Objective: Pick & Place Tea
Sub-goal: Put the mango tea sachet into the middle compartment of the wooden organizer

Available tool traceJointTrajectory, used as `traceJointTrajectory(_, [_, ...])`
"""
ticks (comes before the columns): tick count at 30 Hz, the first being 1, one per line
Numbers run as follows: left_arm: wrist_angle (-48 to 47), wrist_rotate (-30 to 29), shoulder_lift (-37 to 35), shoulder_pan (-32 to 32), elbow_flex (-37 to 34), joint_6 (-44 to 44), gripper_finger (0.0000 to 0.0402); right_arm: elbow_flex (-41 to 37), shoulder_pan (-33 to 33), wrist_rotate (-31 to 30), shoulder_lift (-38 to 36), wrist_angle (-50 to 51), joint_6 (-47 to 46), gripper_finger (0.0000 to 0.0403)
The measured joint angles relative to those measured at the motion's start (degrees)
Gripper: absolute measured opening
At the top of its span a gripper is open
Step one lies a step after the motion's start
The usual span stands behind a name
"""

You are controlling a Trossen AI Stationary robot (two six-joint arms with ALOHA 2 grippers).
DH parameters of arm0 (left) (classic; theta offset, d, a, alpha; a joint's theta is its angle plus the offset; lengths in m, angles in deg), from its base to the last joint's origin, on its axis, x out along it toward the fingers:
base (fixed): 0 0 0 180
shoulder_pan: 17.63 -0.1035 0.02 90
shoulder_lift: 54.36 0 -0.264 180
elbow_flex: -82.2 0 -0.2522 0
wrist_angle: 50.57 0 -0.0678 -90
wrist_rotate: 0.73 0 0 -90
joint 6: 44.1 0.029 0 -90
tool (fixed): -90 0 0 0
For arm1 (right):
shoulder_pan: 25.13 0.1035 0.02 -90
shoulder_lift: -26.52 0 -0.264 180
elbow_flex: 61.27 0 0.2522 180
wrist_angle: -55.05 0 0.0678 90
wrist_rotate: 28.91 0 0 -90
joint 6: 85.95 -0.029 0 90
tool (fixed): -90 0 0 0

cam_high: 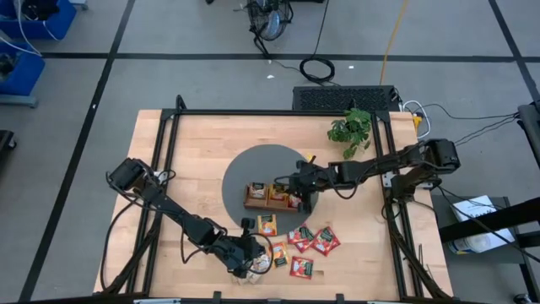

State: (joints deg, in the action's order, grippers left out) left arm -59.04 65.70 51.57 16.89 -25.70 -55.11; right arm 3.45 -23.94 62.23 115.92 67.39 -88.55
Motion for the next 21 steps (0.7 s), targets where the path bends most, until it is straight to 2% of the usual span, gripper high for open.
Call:
traceJointTrajectory(6, [-0.03, -0.44, 0.00, -0.09, 0.00, 0.48, 0.0026, 2.56, -1.16, 2.00, 1.61, 2.68, -0.79, 0.0000])
traceJointTrajectory(13, [-0.93, -0.50, 0.00, -1.05, 0.04, 0.17, 0.0026, 8.33, -1.14, 2.00, 9.05, 9.59, -0.77, 0.0000])
traceJointTrajectory(21, [-2.75, -0.50, 0.00, -0.72, 0.04, -0.26, 0.0026, 10.27, -1.00, 1.98, 12.66, 7.69, -0.26, 0.0006])
